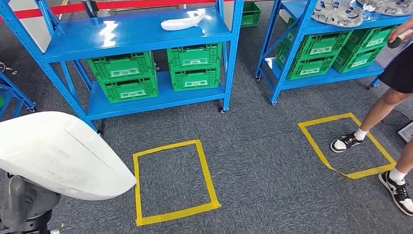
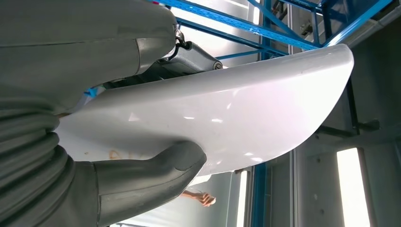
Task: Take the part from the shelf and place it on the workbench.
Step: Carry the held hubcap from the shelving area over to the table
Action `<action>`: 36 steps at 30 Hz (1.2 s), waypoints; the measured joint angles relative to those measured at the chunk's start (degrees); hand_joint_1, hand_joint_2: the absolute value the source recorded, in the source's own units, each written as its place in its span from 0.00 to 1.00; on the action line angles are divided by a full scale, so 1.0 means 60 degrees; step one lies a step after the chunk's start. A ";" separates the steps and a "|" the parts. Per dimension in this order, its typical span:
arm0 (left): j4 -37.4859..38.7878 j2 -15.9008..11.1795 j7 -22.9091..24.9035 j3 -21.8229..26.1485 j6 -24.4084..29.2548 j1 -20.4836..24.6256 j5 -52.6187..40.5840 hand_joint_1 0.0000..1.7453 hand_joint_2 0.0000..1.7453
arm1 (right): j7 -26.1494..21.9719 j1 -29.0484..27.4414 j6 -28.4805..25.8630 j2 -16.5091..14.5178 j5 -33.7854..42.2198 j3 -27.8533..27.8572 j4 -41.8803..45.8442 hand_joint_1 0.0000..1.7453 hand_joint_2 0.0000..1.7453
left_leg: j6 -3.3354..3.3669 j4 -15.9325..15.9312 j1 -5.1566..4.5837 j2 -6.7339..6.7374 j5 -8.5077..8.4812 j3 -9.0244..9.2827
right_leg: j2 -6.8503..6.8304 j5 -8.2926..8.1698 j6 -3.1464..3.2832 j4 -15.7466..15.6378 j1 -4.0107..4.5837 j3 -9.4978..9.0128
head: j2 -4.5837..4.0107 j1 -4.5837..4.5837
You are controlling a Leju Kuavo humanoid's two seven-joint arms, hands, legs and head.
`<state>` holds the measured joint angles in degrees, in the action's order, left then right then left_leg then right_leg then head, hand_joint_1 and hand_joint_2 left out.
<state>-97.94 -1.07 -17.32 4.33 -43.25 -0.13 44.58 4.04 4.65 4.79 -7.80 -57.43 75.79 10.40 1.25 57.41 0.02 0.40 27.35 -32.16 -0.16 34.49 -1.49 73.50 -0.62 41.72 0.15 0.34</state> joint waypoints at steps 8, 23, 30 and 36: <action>0.0205 -0.0137 -0.0144 -0.0003 -0.0034 0.0236 0.0040 1.00 1.00 | 0.0055 0.0044 0.0013 -0.0008 0.0101 0.0011 0.0000 0.00 0.00 | -0.0284 0.0136 -0.0043 0.0032 -0.0795 -0.0843 | 0.0019 -0.0430 0.0366 -0.2805 0.0132 -0.2406 | 0.0000 -0.0019; 0.0557 -0.0500 -0.0371 -0.0034 0.0075 0.0425 -0.0096 1.00 1.00 | 0.0080 0.0030 0.0109 -0.0166 0.0185 0.0117 -0.0004 0.00 0.00 | -0.0463 -0.0155 -0.0011 -0.0084 0.0720 0.0910 | -0.0061 -0.1884 0.0383 -0.2589 0.0072 -0.0764 | 0.0000 -0.0004; 0.0611 -0.0499 -0.0342 -0.0033 0.0165 0.0485 -0.0201 1.00 1.00 | 0.0008 0.0011 0.0072 -0.0172 0.0246 0.0125 -0.0004 0.00 0.00 | -0.0062 -0.0115 0.0032 0.0009 0.0098 0.0214 | -0.0016 -0.0067 0.0102 -0.0253 0.0030 -0.0018 | 0.0000 -0.0067; 0.0670 -0.0496 -0.0352 -0.0032 0.0187 0.0519 -0.0306 1.00 1.00 | 0.0016 0.0051 0.0033 -0.0171 0.0231 0.0125 -0.0004 0.00 0.00 | -0.0199 0.0197 0.0004 0.0004 -0.0373 -0.0630 | 0.0010 -0.0667 0.0277 -0.2024 0.0082 -0.1946 | 0.0000 -0.0074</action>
<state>-93.92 -4.05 -19.43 4.14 -42.13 2.98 42.74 4.14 4.95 4.98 -8.82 -56.05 76.54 10.38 0.06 58.59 0.05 0.43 25.11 -35.94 -0.10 30.49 0.18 61.36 -0.13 30.04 0.15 -0.10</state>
